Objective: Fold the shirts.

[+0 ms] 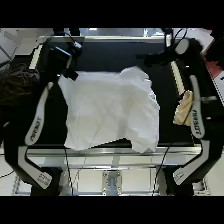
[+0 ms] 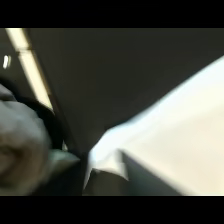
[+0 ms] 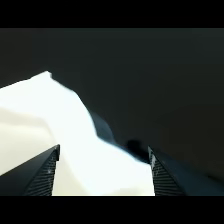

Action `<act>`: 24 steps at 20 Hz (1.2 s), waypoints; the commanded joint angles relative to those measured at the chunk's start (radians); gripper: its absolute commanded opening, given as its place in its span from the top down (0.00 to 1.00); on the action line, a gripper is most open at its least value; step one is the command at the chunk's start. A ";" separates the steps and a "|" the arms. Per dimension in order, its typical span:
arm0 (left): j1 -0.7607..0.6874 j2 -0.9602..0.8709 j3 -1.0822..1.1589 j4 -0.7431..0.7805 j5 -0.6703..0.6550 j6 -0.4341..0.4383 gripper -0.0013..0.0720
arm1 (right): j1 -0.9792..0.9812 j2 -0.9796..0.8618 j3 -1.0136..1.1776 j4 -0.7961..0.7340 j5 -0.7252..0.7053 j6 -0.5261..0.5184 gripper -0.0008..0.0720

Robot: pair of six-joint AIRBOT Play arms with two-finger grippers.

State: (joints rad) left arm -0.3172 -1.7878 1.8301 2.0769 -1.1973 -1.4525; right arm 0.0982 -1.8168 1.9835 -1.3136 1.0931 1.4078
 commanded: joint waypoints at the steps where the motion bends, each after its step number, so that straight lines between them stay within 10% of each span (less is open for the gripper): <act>1: 0.005 -0.164 0.001 0.142 0.090 -0.241 0.27 | 0.001 -0.185 0.002 0.095 -0.173 0.083 0.13; 9: 0.105 0.219 -0.031 0.238 0.149 -0.581 0.28 | -0.207 0.035 0.047 -0.187 0.217 -0.047 0.23; 14: 0.212 0.650 -0.644 0.092 0.136 -0.782 0.28 | -0.539 0.224 -0.299 0.149 0.445 -0.175 0.23; 18: 0.204 1.038 -1.136 -0.151 0.364 -1.024 0.28 | -0.669 0.352 -0.806 0.293 0.378 -0.270 0.23; 24: 0.185 1.346 -1.252 -0.238 0.539 -1.008 0.40 | -0.672 0.376 -1.332 0.498 0.127 -0.356 0.23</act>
State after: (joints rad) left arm -0.1272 -0.5762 0.6445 1.8885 -0.7403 -2.4351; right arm -0.5594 -1.4574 0.8597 -0.9337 1.3357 1.0977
